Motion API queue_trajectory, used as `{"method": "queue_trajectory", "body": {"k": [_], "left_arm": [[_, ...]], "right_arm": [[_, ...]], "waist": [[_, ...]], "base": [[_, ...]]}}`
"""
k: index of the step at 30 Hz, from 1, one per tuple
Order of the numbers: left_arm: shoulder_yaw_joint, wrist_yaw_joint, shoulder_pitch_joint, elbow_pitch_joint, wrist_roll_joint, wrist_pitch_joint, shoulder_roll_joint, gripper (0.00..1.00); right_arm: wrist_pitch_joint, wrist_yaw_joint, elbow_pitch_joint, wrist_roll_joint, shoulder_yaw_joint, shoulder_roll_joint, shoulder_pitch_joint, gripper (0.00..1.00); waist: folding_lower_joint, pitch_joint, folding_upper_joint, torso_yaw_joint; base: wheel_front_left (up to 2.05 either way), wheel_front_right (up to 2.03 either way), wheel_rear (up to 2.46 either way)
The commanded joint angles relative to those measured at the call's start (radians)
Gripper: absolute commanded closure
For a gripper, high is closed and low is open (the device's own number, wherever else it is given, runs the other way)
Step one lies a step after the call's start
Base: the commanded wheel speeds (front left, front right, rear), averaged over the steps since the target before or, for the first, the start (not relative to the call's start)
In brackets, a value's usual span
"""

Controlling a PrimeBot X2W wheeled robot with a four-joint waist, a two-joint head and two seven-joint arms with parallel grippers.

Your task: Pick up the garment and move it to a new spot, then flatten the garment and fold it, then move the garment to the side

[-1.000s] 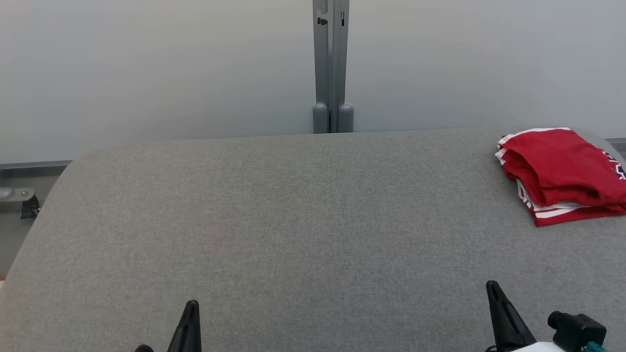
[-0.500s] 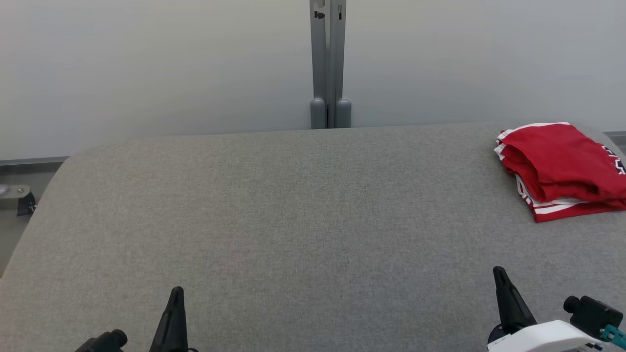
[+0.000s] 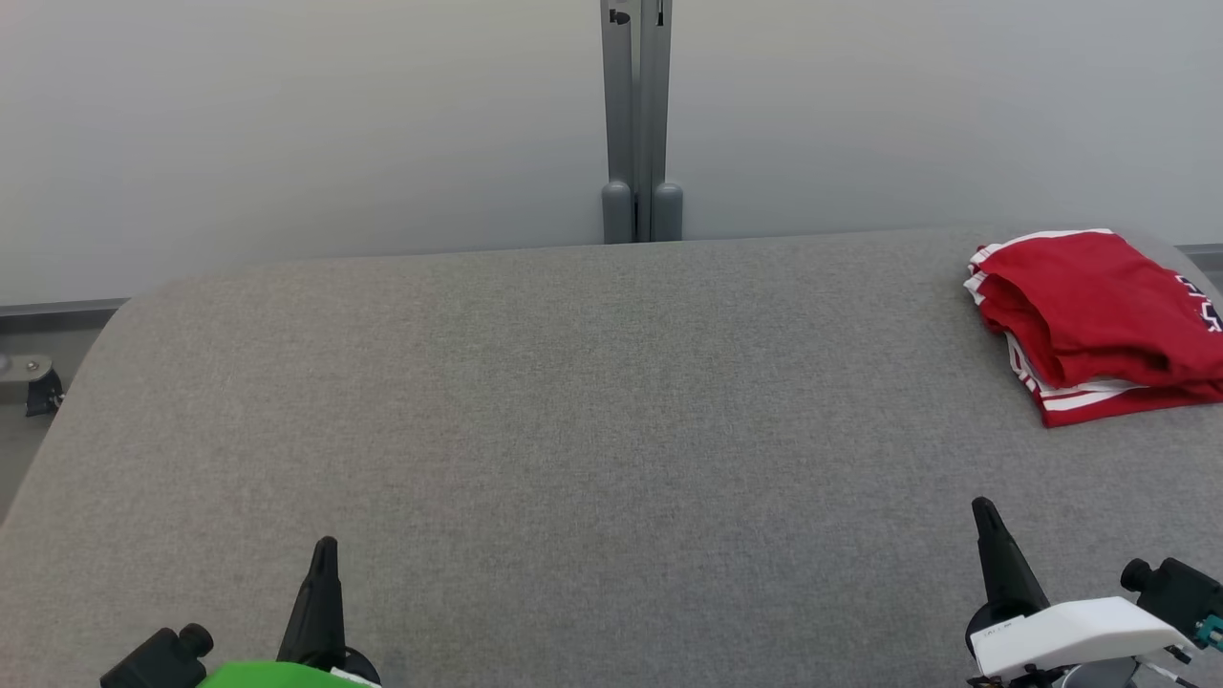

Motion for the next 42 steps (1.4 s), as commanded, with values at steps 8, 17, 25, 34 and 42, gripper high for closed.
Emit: {"method": "queue_trajectory", "body": {"k": [8,17,25,34,42], "left_arm": [[0.025,-0.013,-0.056,0.007,-0.121,0.026,0.011,1.00],[0.045,-0.020,-0.084,0.022,-0.227,0.051,0.013,1.00],[0.065,-0.027,-0.112,0.039,-0.330,0.077,0.013,1.00],[0.083,-0.033,-0.134,0.053,-0.416,0.100,0.013,1.00],[0.099,-0.039,-0.154,0.064,-0.485,0.119,0.012,1.00]], "right_arm": [[0.029,0.001,0.004,0.119,-0.016,-0.005,-0.050,1.00],[0.055,0.001,0.015,0.222,-0.028,-0.004,-0.075,1.00],[0.082,0.001,0.027,0.324,-0.042,-0.002,-0.099,1.00],[0.106,0.001,0.037,0.409,-0.053,0.000,-0.120,1.00],[0.126,0.001,0.045,0.478,-0.063,0.002,-0.137,1.00]], "waist": [[0.0000,0.009,0.0000,-0.004],[0.0000,0.018,0.0000,-0.007],[0.0000,0.028,0.0000,-0.011],[0.0000,0.038,0.0000,-0.015],[0.0000,0.046,0.0000,-0.018]], "base": [[0.00,0.00,0.00],[0.00,0.00,0.00],[0.00,0.00,0.00],[0.00,0.00,0.00],[0.00,0.00,0.00]]}}
